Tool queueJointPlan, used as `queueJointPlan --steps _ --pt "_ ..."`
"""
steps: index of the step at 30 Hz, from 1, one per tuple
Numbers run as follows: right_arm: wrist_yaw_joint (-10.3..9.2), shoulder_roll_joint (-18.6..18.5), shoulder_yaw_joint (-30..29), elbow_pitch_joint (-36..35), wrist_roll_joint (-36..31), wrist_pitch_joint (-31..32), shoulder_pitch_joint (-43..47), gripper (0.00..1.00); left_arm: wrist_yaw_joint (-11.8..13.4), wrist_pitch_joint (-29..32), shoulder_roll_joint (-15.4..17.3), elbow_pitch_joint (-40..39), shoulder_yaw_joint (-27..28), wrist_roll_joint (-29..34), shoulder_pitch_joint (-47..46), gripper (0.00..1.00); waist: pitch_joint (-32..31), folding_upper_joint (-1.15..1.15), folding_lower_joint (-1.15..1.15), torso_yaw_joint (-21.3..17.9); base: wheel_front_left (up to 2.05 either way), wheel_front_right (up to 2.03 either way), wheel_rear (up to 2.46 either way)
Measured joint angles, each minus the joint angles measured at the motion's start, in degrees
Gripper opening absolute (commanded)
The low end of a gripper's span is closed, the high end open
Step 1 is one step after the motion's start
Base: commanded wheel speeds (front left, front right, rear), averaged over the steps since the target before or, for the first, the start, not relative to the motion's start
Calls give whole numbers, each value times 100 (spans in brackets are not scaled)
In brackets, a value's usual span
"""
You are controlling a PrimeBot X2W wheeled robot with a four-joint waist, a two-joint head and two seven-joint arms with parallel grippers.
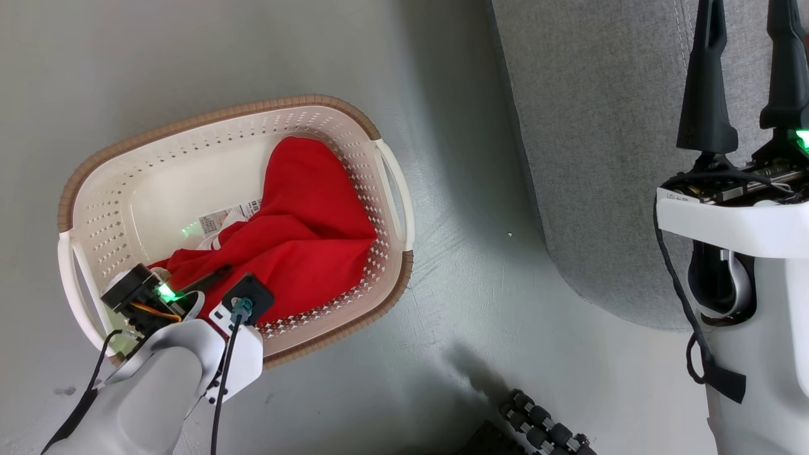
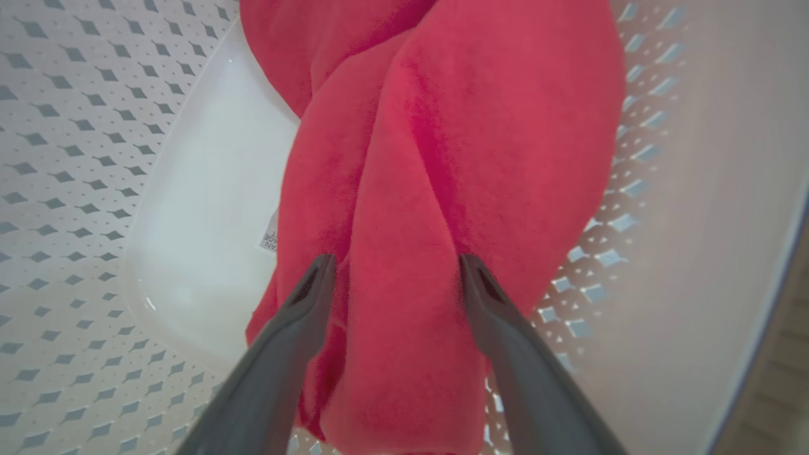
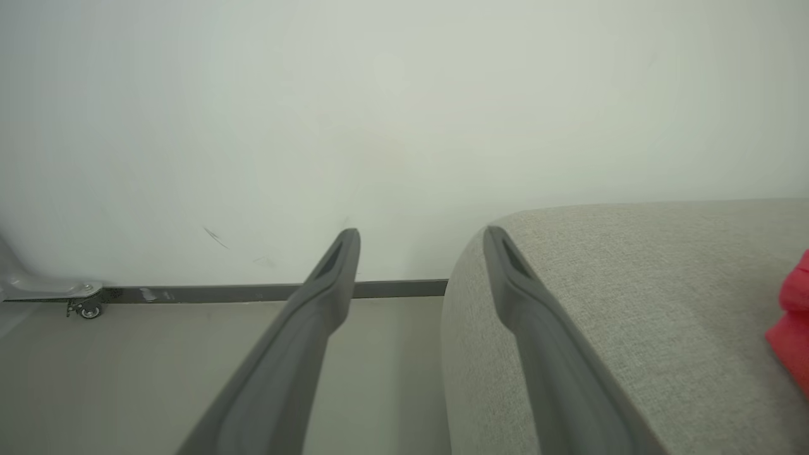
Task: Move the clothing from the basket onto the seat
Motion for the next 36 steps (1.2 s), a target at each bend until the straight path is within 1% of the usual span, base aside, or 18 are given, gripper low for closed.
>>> queueJointPlan --steps 1,10,11,12,13,14,16,26,36 --pt "0 1 1 3 -1 -3 -12 100 -34 47 -2 35 0 0 -1 100 3 0 0 -5 0 0 0" --pt "0 1 7 103 -1 -14 -10 100 -35 347 -44 310 -51 9 -41 100 5 0 0 -41 0 0 0" --pt "0 1 10 118 -1 -19 -11 100 -37 347 -73 325 -59 9 -68 73 1 0 0 -45 0 0 0" --pt "0 1 9 124 -1 -19 -11 100 -40 347 -97 328 -64 9 -92 33 -1 0 0 -47 0 0 0" --pt "0 1 8 133 -1 -20 -11 100 -40 346 -124 327 -70 9 -112 13 -3 0 0 -49 0 0 0" --pt "0 1 4 143 -1 -20 -12 100 -43 346 -151 327 -79 9 -122 0 -8 0 0 -49 0 0 0" --pt "0 1 -7 159 -1 -20 -12 100 -86 337 -170 324 -94 9 -125 0 -18 0 0 -47 0 0 0" --pt "0 1 -46 154 19 -21 -132 100 -47 -5 -194 177 -71 5 -170 0 -108 0 0 2 0 0 0" --pt "0 0 -96 209 -33 -21 -131 100 247 -444 -278 16 190 -203 -172 0 -304 0 0 113 0 0 0"
